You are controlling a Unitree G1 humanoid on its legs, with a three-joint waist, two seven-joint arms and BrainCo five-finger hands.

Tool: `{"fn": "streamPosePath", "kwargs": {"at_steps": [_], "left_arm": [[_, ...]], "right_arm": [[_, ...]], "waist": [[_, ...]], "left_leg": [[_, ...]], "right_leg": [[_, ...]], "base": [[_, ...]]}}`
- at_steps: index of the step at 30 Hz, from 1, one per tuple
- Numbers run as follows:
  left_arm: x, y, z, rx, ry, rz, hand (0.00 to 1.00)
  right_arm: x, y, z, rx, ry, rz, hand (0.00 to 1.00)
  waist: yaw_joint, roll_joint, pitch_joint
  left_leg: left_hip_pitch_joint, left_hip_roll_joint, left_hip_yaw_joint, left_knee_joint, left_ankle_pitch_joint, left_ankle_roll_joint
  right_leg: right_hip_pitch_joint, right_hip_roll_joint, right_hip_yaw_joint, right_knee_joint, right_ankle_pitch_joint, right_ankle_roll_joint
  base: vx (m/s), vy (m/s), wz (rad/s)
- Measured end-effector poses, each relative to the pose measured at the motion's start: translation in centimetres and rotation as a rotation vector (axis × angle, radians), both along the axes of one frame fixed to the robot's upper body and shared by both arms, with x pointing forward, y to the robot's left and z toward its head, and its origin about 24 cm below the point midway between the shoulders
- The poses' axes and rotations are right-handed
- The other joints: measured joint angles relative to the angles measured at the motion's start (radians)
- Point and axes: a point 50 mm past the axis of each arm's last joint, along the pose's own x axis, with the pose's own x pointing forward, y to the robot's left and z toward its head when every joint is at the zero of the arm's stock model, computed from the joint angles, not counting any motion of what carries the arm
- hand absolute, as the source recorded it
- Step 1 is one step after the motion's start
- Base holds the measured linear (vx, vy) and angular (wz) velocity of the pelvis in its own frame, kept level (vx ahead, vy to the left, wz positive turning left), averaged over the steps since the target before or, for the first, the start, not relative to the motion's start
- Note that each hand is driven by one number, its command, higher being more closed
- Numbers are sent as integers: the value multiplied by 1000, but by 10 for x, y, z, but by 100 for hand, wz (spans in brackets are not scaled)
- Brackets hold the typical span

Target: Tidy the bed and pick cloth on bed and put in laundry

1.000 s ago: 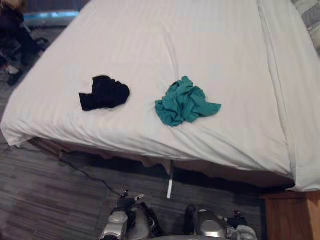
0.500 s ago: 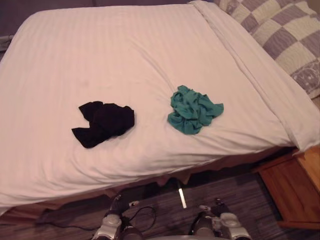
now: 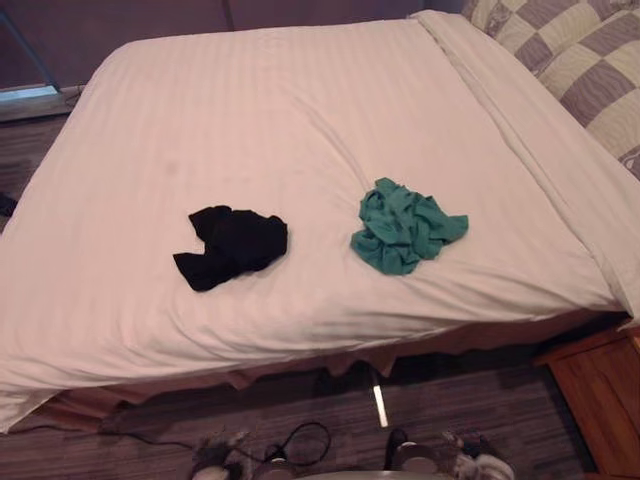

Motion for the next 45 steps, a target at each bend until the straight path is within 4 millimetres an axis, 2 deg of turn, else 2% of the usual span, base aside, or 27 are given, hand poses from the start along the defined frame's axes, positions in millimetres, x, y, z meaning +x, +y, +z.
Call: {"fn": "streamPosePath", "kwargs": {"at_steps": [1, 2, 3, 5, 6, 7, 9, 10, 12, 14, 16, 17, 21, 24, 26, 28, 33, 36, 39, 40, 42, 45], "left_arm": [[-19, 17, 4, 43, 33, 85, 0], [-27, 26, 7, 66, 45, 127, 0], [-41, 42, 13, 111, 72, 183, 0], [-42, 54, 20, 155, 72, 176, 0], [-36, 63, 26, 196, 62, 141, 0], [-32, 68, 29, 218, 59, 113, 0], [-8, 84, 44, 317, 52, -49, 0], [14, 93, 57, 395, 27, -159, 0], [45, 105, 81, 526, -9, -312, 0], [88, 123, 125, 745, -60, -501, 0], [120, 129, 160, 892, -119, -589, 0], [138, 127, 179, 969, -165, -626, 0], [185, 105, 222, 1118, -334, -730, 0], [218, 75, 244, 1174, -475, -820, 0], [241, 55, 262, 1201, -578, -866, 0], [258, 40, 280, 1225, -656, -889, 0], [299, -4, 327, 1291, -818, -977, 0], [319, -11, 336, 1296, -775, -1019, 0], [327, -12, 340, 1303, -744, -1037, 0], [330, -8, 341, 1307, -704, -1040, 100], [334, -4, 342, 1328, -645, -1060, 100], [341, 9, 369, 1392, -599, -1011, 100]], "right_arm": [[-7, -9, 3, -34, 4, -31, 0], [-8, -15, 7, -60, -2, -48, 0], [-7, -31, 17, -140, -23, -59, 0], [2, -52, 33, -236, -62, -56, 0], [13, -68, 48, -319, -103, -28, 0], [17, -75, 56, -358, -117, -14, 0], [35, -97, 81, -499, -144, 59, 0], [46, -109, 96, -577, -156, 109, 0], [60, -120, 115, -685, -149, 208, 0], [87, -128, 144, -854, -139, 384, 0], [106, -132, 162, -939, -138, 463, 0], [117, -131, 170, -980, -137, 514, 0], [159, -114, 197, -1085, -213, 671, 0], [197, -94, 231, -1169, -342, 757, 0], [226, -76, 262, -1235, -455, 799, 0], [244, -64, 287, -1285, -530, 819, 0], [275, -31, 341, -1360, -723, 825, 0], [284, -15, 364, -1395, -806, 826, 0], [284, -4, 374, -1406, -876, 812, 0], [285, 7, 381, -1407, -927, 813, 0], [284, 17, 389, -1425, -983, 815, 0], [280, 38, 410, -1474, -1094, 831, 0]], "waist": [[0, -3, -12], [1, -2, -16], [1, 1, -30], [4, 9, -47], [8, 16, -56], [10, 19, -58], [18, 28, -69], [24, 30, -71], [27, 30, -71], [27, 27, -74], [26, 26, -74], [26, 26, -74], [25, 27, -74], [24, 24, -61], [23, 17, -14], [26, 16, 18], [26, 17, 127], [24, 7, 187], [21, -9, 218], [14, -25, 233], [0, -39, 245], [-7, -63, 259]], "left_leg": [[3, -2, 4, -8, 0, 0], [10, -4, 7, -16, 0, 0], [12, -8, 8, -20, 1, -1], [11, -12, 8, -20, 1, -1], [11, -16, 7, -21, 1, -1], [11, -16, 6, -21, 1, -1], [10, -16, -1, -21, 1, -2], [10, -15, -9, -21, 3, -5], [3, -13, -20, -22, 6, -10], [-7, -13, -33, -21, 9, -15], [-14, -14, -33, -21, 12, -18], [-15, -16, -33, -21, 12, -18], [-35, -19, -32, -20, 16, -13], [-77, -21, -32, -6, 30, 1], [-103, -21, -32, 21, 39, 13], [-141, -20, -30, 23, 57, 17], [-247, -9, -7, 20, 74, 21], [-288, -13, 24, 19, 78, 15], [-310, -11, 51, 18, 85, 21], [-322, -10, 66, 18, 87, 21], [-338, -8, 81, 19, 87, 22], [-383, -6, 103, 20, 97, 21]], "right_leg": [[6, -1, -2, -9, 2, 3], [9, -1, -3, -12, 2, 3], [13, -5, -6, -15, 3, 4], [14, -10, -7, -21, 6, 10], [18, -13, -8, -27, 10, 15], [20, -13, -9, -28, 10, 15], [25, -14, -15, -28, 10, 15], [28, -14, -24, -29, 10, 15], [28, -13, -35, -29, 10, 15], [18, -11, -37, -28, 13, 12], [10, -11, -36, -29, 21, 9], [9, -13, -36, -31, 24, 9], [-11, -12, -26, -43, 36, 10], [-52, -13, -5, -43, 52, -1], [-75, -17, 5, -34, 58, -7], [-121, -16, 16, -23, 65, -15], [-258, -7, 42, 9, 92, -36], [-324, -6, 83, 7, 123, -42], [-361, 2, 114, -4, 147, -48], [-378, 8, 133, -22, 166, -53], [-393, 15, 147, -45, 187, -58], [-440, 23, 172, -69, 214, -62]], "base": [[0, 0, 0], [0, 0, 0], [0, 0, 0], [23, 24, 6], [14, 23, 6], [-6, 15, 5], [-31, 1, 10], [-27, -4, 18], [-19, -6, 18], [-3, -3, 5], [0, 0, 0], [0, 0, 0], [15, 14, -5], [12, 4, -10], [-58, -5, -12], [-92, -11, -9], [-95, -2, -10], [-71, 22, -30], [-33, 10, -34], [-8, -5, -36], [-9, -5, -31], [-20, -8, -19]]}}
